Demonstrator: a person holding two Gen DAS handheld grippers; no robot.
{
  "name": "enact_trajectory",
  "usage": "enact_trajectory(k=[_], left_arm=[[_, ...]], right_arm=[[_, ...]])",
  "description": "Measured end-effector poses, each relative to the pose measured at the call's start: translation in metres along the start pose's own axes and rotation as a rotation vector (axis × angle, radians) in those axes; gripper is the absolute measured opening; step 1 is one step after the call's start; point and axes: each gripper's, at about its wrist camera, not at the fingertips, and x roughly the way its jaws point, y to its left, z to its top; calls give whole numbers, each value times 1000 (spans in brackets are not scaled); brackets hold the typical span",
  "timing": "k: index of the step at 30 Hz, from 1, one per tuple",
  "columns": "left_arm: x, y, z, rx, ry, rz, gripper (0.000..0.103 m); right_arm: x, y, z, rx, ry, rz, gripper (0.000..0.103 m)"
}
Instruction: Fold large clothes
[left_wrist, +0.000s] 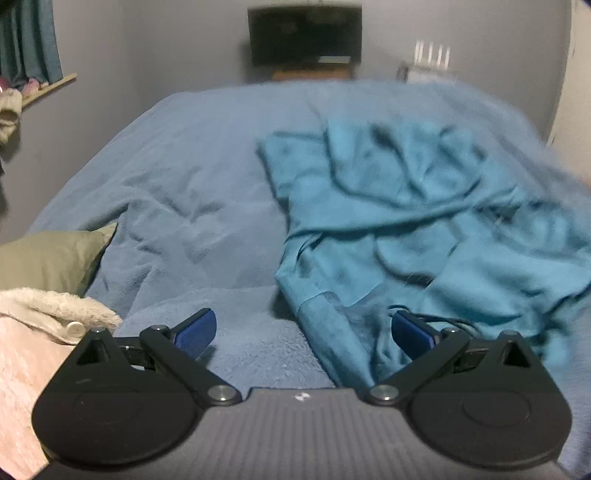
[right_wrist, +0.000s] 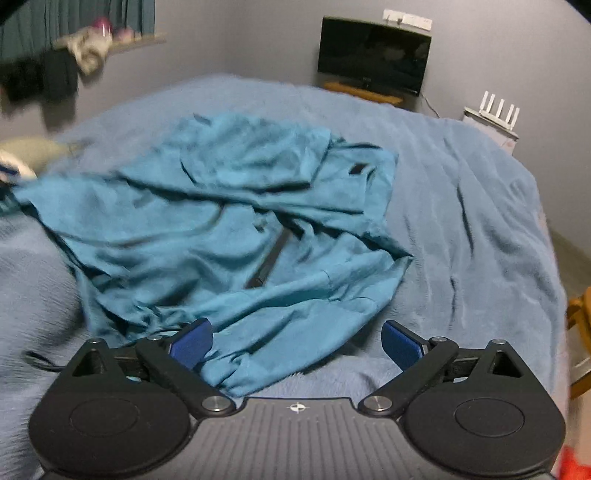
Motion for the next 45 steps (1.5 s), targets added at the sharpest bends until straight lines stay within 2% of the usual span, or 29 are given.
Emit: enact_trajectory(k=[2, 4, 10, 14, 17, 23, 26, 27, 28, 32, 35, 38, 41, 43, 44, 45], left_arm=[[-16, 5, -2, 4, -24, -60, 102], [-32, 6, -3, 37, -43, -114, 102], [-56, -11, -12, 161, -63, -230, 102], [-53, -30, -20, 293, -42, -212, 102], [-53, -31, -20, 308, -43, -218, 102], [-55, -25, -21, 304, -45, -290, 96], [-63, -15, -23, 266, -61, -416, 96], [-67, -14, -24, 270, -71, -436, 96], [-69, -15, -24, 292, -81, -428, 96], [-62, -34, -25, 457, -96, -301, 96], [-56, -47, -24, 577, -135, -339, 96], [-47, -55, -23, 686, -117, -380, 96], [-34, -55, -20, 719, -48, -418, 96], [-24, -52, -17, 716, -21, -417, 96], [-19, -51, -16, 707, -9, -408, 94], [-12, -49, -14, 694, 11, -398, 83]], right_arm=[[-16, -2, 0, -19, -35, 49, 99], [-30, 2, -1, -92, -44, 81, 99], [-37, 40, -3, -434, 47, 89, 93], [-16, 60, -5, -574, 125, 62, 90], [-1, 68, -5, -649, 141, 66, 89], [32, 69, 3, -635, 139, 119, 82], [44, 70, 1, -633, 134, 126, 81], [45, 70, 1, -633, 132, 131, 78], [44, 70, 1, -633, 128, 137, 76], [45, 69, 0, -638, 111, 149, 70], [46, 69, 2, -640, 105, 161, 65], [47, 65, 4, -624, 100, 173, 61], [46, 59, 6, -581, 93, 196, 54], [47, 51, 9, -535, 88, 213, 49], [48, 47, 11, -506, 79, 220, 46], [48, 44, 13, -478, 69, 222, 42]])
